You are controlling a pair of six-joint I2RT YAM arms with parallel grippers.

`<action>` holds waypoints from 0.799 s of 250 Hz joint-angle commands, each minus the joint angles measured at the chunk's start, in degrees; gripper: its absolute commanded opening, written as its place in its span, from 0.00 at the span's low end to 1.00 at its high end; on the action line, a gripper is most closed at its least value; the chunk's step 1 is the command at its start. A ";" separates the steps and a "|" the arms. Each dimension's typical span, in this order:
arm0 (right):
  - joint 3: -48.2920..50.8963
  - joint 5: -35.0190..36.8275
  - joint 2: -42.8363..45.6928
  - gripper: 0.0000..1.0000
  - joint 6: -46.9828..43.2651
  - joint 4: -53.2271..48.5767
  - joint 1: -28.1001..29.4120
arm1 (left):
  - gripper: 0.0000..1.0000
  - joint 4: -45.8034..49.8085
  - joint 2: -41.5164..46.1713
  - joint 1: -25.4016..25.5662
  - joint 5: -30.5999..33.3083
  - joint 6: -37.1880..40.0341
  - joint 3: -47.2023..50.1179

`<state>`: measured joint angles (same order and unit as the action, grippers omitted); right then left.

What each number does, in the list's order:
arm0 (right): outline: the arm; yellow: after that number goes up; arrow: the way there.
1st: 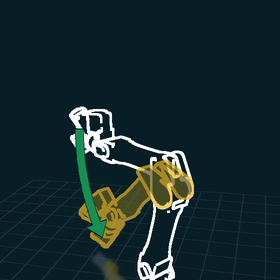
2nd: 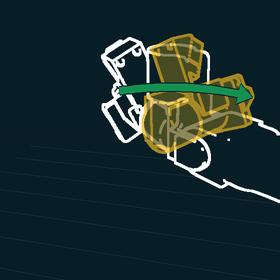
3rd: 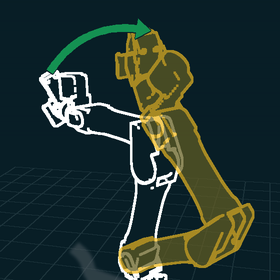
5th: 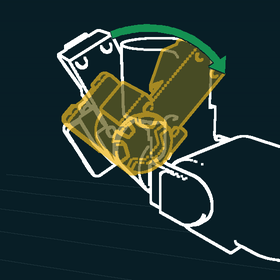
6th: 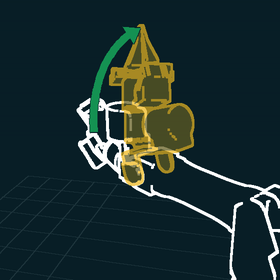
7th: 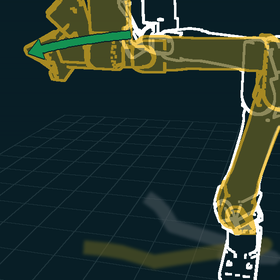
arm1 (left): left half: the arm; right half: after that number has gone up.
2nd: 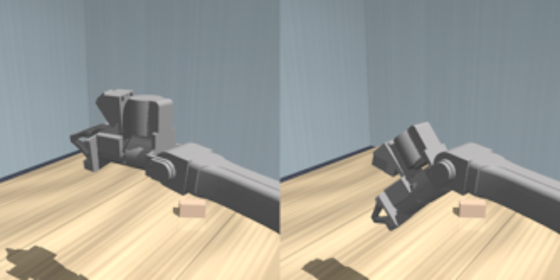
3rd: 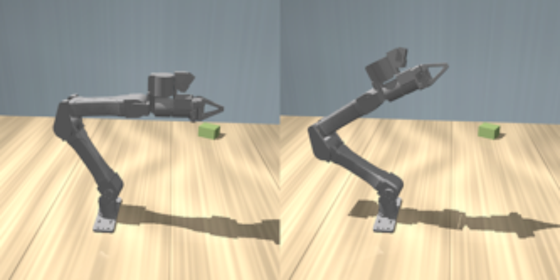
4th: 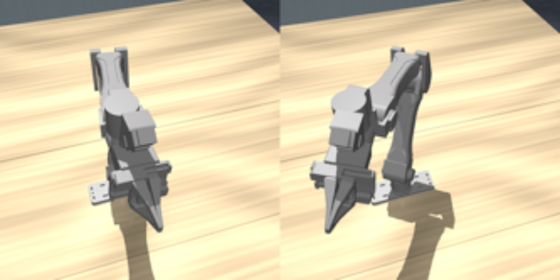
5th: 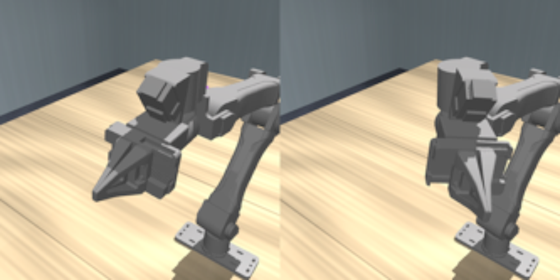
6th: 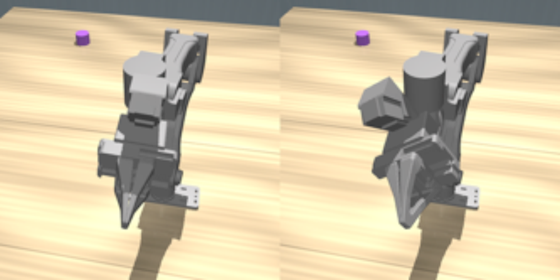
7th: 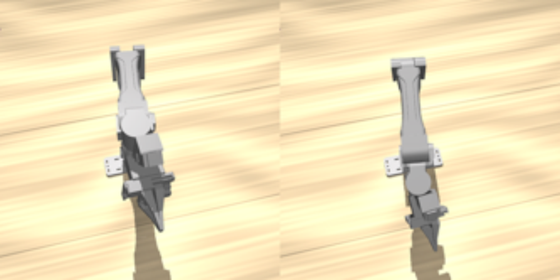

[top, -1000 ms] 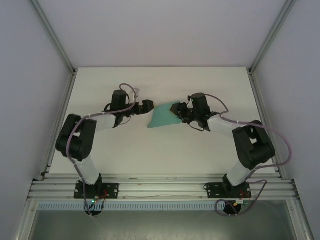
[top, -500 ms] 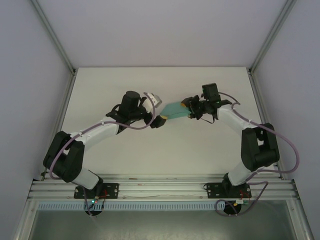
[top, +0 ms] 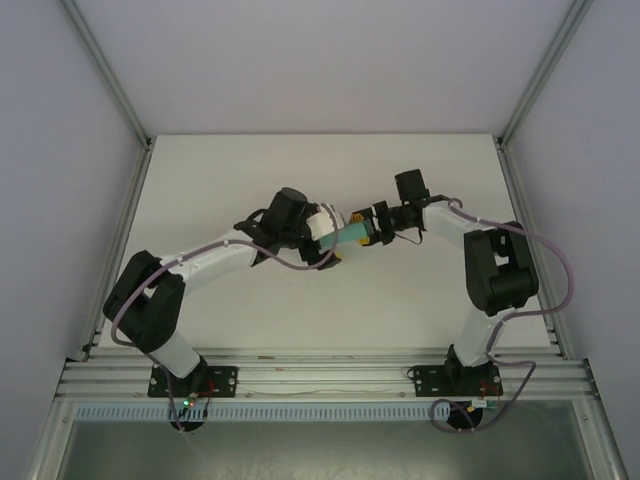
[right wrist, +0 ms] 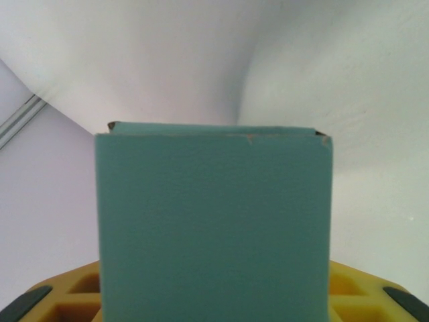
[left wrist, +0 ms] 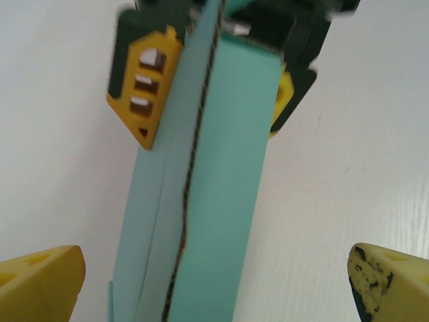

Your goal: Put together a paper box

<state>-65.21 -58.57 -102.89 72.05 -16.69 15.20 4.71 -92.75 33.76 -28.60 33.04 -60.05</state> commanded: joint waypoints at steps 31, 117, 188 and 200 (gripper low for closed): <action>-1.25 -6.71 0.84 0.39 0.41 -5.18 -0.13 | 1.00 6.38 -1.81 0.12 6.76 6.72 -2.97; -2.04 -6.83 3.62 0.43 -4.13 -13.01 -0.02 | 0.59 6.43 -0.80 0.06 9.38 6.88 -3.22; -0.18 -4.07 6.58 0.62 -1.01 -9.44 -0.06 | 0.39 5.59 0.37 0.08 9.08 6.64 -3.14; 0.04 -2.40 7.28 0.75 -1.01 -8.44 -0.12 | 0.36 6.22 0.29 0.08 8.62 7.09 -3.31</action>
<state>-66.00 -62.72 -98.70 70.98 -24.49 14.96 11.25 -94.11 34.46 -21.39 39.33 -62.33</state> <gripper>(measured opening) 0.620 0.447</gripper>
